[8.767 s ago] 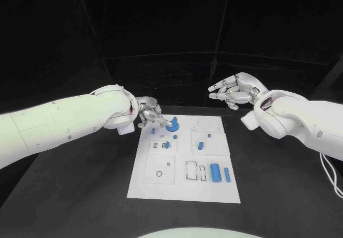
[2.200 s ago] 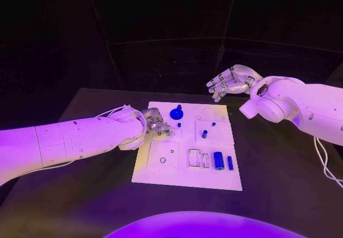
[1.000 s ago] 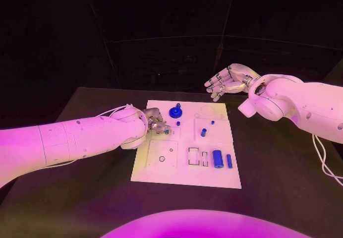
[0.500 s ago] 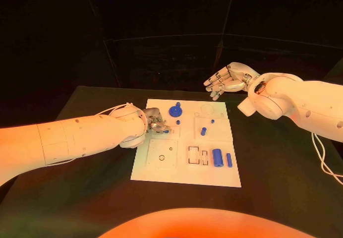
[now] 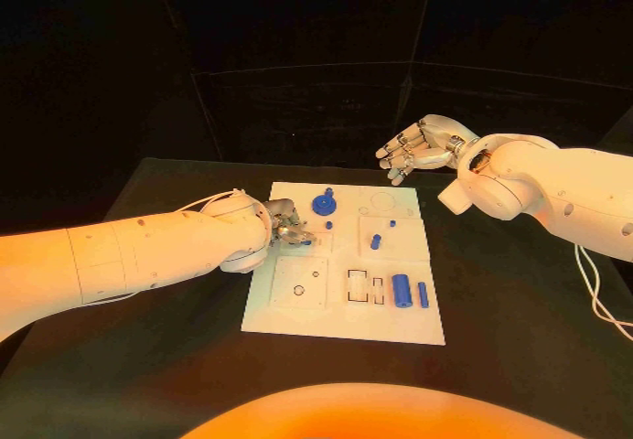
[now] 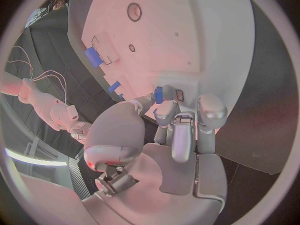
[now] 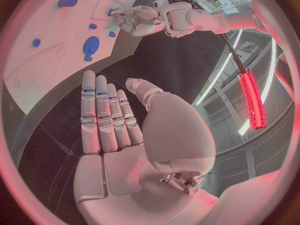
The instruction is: Assemble the parts on the task board
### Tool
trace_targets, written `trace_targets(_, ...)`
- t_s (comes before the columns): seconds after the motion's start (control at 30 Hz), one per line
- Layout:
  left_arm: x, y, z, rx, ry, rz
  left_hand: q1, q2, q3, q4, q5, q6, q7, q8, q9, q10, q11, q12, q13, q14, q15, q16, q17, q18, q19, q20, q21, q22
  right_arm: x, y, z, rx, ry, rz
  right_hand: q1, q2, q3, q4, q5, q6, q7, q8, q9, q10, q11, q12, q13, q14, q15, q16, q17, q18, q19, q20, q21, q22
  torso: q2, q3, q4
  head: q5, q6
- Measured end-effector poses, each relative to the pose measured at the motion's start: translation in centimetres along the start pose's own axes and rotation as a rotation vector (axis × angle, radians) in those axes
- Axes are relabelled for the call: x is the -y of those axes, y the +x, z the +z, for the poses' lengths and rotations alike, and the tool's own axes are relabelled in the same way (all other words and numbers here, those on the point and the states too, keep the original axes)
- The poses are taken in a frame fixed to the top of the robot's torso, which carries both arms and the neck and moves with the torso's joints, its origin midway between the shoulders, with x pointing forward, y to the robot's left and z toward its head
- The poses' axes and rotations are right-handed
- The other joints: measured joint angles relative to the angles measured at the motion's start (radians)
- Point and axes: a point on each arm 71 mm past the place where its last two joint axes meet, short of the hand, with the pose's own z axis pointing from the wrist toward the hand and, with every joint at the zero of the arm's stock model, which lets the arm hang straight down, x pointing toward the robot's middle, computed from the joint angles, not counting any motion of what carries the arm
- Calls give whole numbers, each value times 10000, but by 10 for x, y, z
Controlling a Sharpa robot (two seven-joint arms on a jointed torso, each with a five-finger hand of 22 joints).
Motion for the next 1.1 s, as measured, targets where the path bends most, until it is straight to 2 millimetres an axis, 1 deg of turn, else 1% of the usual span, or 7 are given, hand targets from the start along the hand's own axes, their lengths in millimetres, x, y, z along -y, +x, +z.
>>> trace_targets(0.4,4,-3,4,-127,-49,118,-68,-1,103,92,-28,60,-56,159,79,127,14,178,172,0,0,39,0,0,0,0,61,87,0,0,0,-24,13,23,0,0,0,0,0,0,0,0,0,1,0,0,0,0,0,0,-10,0,-37,37,0,-8,7,8,-9,-6,-62)
trace_targets(0.53,5,-3,6,-254,-106,186,-518,12,550,-134,-28,117,-110,180,104,177,-35,250,261,0,0,70,0,0,60,-12,116,141,0,1,0,-41,16,28,1,0,0,0,0,0,0,0,0,-37,-37,0,0,0,0,0,-9,0,-37,37,-40,-7,9,10,-19,-23,-92)
trace_targets(0.73,8,-5,8,-416,-174,297,-749,83,715,-219,-29,155,-113,197,120,251,-40,309,344,-37,-36,86,0,1,73,-2,116,203,-1,3,0,-95,26,37,1,0,0,0,0,0,0,0,0,-36,-37,0,0,-36,36,0,-23,0,-37,37,-40,-22,12,10,-22,-51,-124)
trace_targets(0.83,9,-6,10,-472,-196,340,-890,77,902,-351,-34,191,-141,203,124,267,-54,361,395,-16,-57,86,0,1,105,-34,157,230,-2,4,1,-126,31,42,1,0,0,0,0,0,0,0,0,-36,-37,0,0,-36,37,0,-23,1,-37,37,-40,-22,11,9,-18,-59,-141)
trace_targets(0.97,10,-7,10,-522,-212,377,-973,46,978,-371,-36,204,-128,207,124,268,-54,407,460,-2,-71,86,0,1,111,-40,178,290,-2,4,1,-153,43,44,1,0,-17,17,0,0,1,0,0,-36,-37,0,0,-36,36,0,-23,0,-37,37,-39,-21,8,8,-9,-63,-151)
trace_targets(1.0,10,-7,11,-538,-217,386,-973,46,1019,-412,-37,223,-145,208,123,287,-35,437,494,-2,-71,86,0,0,111,-40,178,311,-2,4,1,-164,48,45,1,0,-29,29,0,-25,26,0,0,-36,-37,0,0,-36,36,0,-23,0,-37,37,-39,-30,8,8,-8,-63,-155)
trace_targets(1.1,11,-7,11,-564,-225,403,-1047,119,1093,-427,-40,262,-178,207,121,324,-43,457,554,-2,-71,86,0,1,145,-74,220,354,-2,5,1,-180,64,45,1,0,-29,29,0,-36,36,0,0,-36,-37,0,0,-36,37,0,-23,-1,-37,37,-39,-30,1,8,-8,-63,-160)
